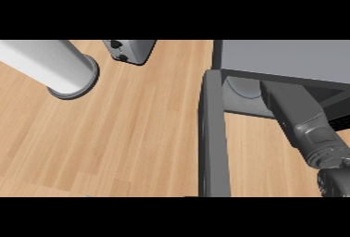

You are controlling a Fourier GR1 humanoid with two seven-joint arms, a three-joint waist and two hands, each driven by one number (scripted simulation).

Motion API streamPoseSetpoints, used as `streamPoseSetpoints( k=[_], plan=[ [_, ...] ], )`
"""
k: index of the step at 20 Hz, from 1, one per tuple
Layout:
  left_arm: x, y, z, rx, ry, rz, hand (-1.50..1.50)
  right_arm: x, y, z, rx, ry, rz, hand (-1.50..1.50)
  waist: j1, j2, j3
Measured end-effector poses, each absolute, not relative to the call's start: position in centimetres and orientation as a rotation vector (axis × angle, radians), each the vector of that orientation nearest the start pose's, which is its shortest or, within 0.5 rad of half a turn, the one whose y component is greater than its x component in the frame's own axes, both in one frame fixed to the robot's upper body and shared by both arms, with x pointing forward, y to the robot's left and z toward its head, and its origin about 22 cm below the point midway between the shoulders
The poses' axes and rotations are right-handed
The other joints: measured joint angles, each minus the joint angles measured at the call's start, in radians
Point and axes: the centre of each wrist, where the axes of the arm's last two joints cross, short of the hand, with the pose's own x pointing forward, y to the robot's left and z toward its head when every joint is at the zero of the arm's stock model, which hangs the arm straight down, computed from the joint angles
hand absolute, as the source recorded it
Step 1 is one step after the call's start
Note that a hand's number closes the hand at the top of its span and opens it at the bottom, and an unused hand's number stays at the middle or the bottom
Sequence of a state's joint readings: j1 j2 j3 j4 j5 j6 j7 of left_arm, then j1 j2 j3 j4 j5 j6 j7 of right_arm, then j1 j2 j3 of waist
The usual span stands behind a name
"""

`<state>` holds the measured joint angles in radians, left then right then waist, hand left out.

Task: Pick up the milk, place it into the microwave and close the microwave

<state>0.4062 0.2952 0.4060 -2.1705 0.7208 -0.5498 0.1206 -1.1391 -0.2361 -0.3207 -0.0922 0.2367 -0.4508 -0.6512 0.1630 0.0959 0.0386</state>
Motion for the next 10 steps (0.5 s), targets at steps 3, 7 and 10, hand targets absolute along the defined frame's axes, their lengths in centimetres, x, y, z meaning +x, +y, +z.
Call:
streamPoseSetpoints(
  k=[3,7,10],
  plan=[
    [12.0,35.5,11.4,-0.298,-1.839,-0.159,-1.5,45.0,-21.5,5.5,-0.574,-1.856,0.234,-1.5,-0.013,-0.004,-0.004],
    [11.9,35.0,10.6,-0.318,-1.833,-0.163,-1.5,44.9,-21.3,5.1,-0.52,-1.845,0.233,-1.5,-0.028,-0.016,-0.012],
    [11.9,33.8,9.9,-0.366,-1.828,-0.172,-1.5,44.8,-21.3,4.8,-0.451,-1.831,0.234,-1.5,-0.045,-0.027,-0.016]
  ],
)
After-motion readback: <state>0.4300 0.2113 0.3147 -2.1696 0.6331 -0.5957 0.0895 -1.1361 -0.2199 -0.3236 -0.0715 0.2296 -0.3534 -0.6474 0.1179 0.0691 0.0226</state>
